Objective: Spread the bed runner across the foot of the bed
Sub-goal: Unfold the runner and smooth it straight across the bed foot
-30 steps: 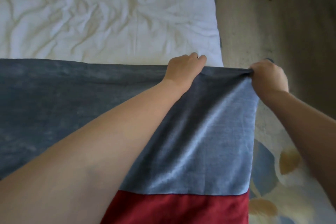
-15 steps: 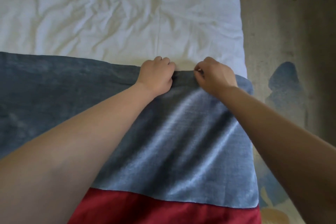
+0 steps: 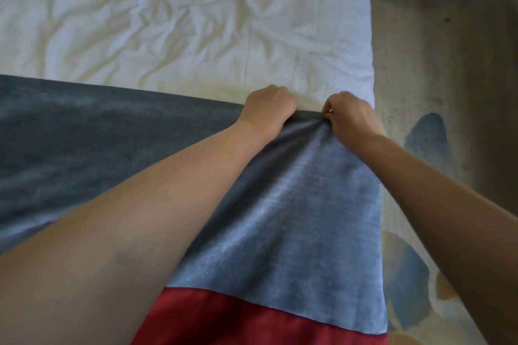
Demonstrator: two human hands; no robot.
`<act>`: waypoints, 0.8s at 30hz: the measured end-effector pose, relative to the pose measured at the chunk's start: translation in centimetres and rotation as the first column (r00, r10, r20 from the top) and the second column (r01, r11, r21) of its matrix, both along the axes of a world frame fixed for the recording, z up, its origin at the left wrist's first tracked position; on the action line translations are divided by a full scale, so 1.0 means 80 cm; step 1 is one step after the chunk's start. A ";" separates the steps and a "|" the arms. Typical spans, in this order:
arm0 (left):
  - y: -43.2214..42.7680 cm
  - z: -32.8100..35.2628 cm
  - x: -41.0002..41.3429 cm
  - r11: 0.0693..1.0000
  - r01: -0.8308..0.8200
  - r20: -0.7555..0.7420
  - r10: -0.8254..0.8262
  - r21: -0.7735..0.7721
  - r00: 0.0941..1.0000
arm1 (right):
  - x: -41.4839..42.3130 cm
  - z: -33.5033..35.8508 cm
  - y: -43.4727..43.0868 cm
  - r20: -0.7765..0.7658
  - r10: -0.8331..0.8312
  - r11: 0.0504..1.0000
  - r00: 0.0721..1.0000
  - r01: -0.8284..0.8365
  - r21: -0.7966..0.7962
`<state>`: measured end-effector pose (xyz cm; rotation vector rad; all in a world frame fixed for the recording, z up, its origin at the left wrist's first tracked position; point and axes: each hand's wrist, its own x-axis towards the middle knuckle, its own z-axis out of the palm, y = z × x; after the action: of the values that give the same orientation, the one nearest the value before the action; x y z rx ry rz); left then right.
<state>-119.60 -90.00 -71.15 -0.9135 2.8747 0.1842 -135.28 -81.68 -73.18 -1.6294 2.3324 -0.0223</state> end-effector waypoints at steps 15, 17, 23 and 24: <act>-0.009 -0.012 0.075 0.995 -0.021 -0.098 0.011 -0.099 0.995 | 0.028 0.009 0.002 -0.171 -0.055 0.993 0.984 0.035 -0.114; -0.007 -0.005 0.086 0.992 -0.058 -0.122 0.044 -0.109 0.992 | 0.047 0.015 0.004 -0.161 0.008 0.991 0.987 -0.029 -0.129; 0.015 0.018 0.104 0.988 -0.109 -0.158 0.090 -0.112 0.983 | 0.108 0.028 0.016 -0.154 0.068 0.980 0.986 -0.095 -0.177; 0.021 0.020 0.109 0.987 -0.113 -0.171 0.093 -0.115 0.981 | 0.119 0.031 0.020 -0.160 0.069 0.980 0.985 -0.097 -0.174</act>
<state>-110.88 -88.30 -69.52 -1.1219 3.0212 0.0944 -125.79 -80.09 -70.69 -1.8768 2.4347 -0.0969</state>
